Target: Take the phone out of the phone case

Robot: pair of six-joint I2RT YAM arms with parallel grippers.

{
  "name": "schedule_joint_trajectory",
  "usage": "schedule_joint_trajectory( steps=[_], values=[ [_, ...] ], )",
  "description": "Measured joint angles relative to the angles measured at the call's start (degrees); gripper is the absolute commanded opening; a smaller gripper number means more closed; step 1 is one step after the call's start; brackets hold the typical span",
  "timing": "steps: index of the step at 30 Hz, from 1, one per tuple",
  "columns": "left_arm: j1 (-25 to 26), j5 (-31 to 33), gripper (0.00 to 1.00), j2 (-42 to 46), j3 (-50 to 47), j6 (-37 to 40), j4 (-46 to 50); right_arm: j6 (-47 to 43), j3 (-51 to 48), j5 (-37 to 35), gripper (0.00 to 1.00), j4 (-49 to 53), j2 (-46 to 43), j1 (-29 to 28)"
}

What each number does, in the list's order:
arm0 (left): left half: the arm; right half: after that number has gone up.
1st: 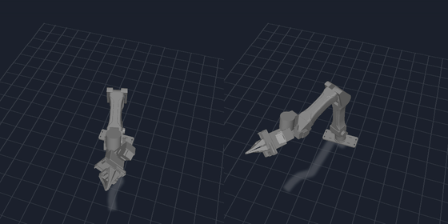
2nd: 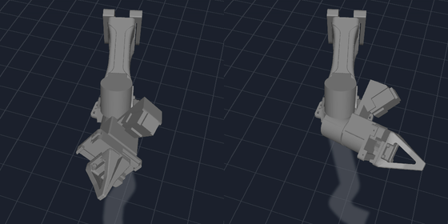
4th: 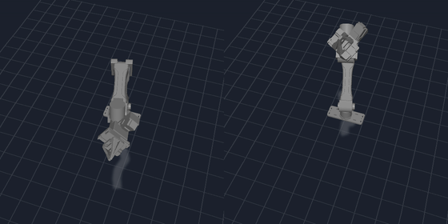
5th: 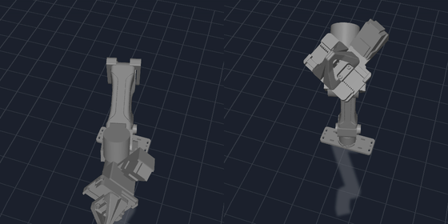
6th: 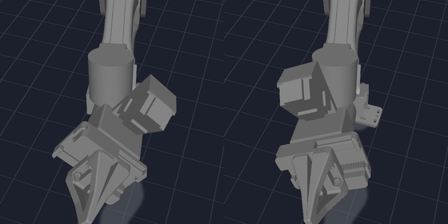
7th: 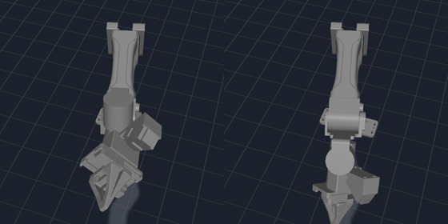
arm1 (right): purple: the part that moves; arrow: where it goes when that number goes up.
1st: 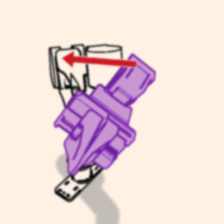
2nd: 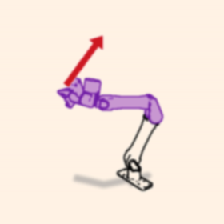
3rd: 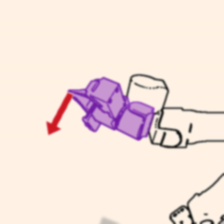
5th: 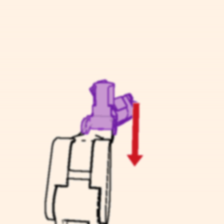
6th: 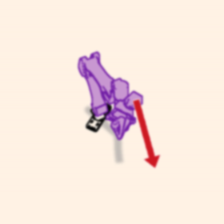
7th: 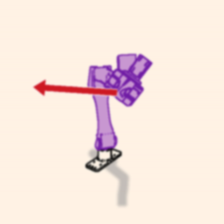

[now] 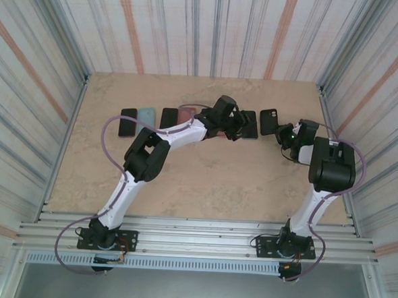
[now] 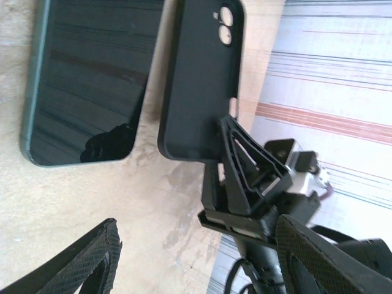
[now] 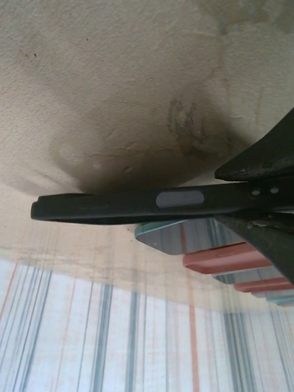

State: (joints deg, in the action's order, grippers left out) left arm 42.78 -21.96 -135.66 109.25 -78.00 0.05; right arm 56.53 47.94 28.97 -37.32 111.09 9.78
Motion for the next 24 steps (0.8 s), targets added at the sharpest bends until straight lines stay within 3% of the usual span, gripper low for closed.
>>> schedule_joint_trajectory(
  steps=[10,17,24],
  values=[
    [-0.20,-0.39,0.70,2.95,-1.18,1.79,-0.28,-3.98,2.64,1.70,0.20,5.51,0.61,0.00],
    [-0.85,-1.03,0.70,3.87,-1.97,2.56,-0.33,-12.26,4.81,3.28,0.10,15.28,0.55,0.44],
    [-1.11,-1.18,0.70,3.87,-2.25,2.86,-0.33,-16.70,8.02,5.20,0.12,22.23,0.55,1.46]
  ],
)
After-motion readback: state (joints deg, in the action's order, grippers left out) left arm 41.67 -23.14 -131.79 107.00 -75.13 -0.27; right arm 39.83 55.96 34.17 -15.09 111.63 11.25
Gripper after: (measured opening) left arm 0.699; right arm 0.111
